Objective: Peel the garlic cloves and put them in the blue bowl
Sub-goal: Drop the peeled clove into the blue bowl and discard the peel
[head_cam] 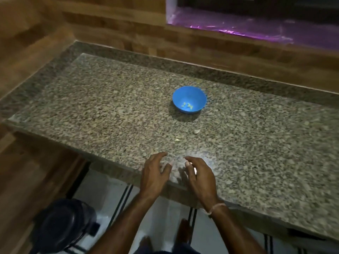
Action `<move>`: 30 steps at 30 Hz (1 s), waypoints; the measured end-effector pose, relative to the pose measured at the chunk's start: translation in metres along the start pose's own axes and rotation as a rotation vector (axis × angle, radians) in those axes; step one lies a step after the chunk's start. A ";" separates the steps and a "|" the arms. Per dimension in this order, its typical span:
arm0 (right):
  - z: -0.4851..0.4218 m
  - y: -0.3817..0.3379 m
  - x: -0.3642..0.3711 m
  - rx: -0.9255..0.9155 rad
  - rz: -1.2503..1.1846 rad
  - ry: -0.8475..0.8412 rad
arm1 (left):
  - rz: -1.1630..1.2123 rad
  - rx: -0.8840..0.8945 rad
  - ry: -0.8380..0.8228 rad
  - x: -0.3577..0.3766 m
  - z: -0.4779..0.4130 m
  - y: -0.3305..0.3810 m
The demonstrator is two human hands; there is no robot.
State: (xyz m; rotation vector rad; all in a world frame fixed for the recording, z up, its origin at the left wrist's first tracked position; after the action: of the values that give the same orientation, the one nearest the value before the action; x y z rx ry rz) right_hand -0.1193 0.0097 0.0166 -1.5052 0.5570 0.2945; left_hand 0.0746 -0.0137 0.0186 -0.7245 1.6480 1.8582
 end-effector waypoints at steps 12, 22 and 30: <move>-0.109 0.055 -0.019 0.142 0.352 -0.099 | -0.260 0.074 -0.028 0.056 -0.122 0.023; -0.133 0.067 -0.014 0.232 0.574 -0.081 | -0.333 0.220 -0.078 0.074 -0.141 0.022; -0.149 0.072 -0.018 0.318 0.522 -0.106 | -0.102 0.250 -0.040 0.056 -0.165 0.052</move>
State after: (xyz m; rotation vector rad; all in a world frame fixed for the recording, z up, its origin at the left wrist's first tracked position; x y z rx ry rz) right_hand -0.1957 -0.1304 -0.0321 -1.0140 0.8658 0.6525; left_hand 0.0045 -0.1800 -0.0018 -0.6475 1.7442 1.5516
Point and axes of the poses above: each hand's wrist, its own z-axis away from the middle knuckle, its own x-axis out of the palm, y = z × x, the point moved 10 cm from there along -z, towards the middle knuckle, and after that the axes turned 8 degrees about -z, right-handed, at the moved point
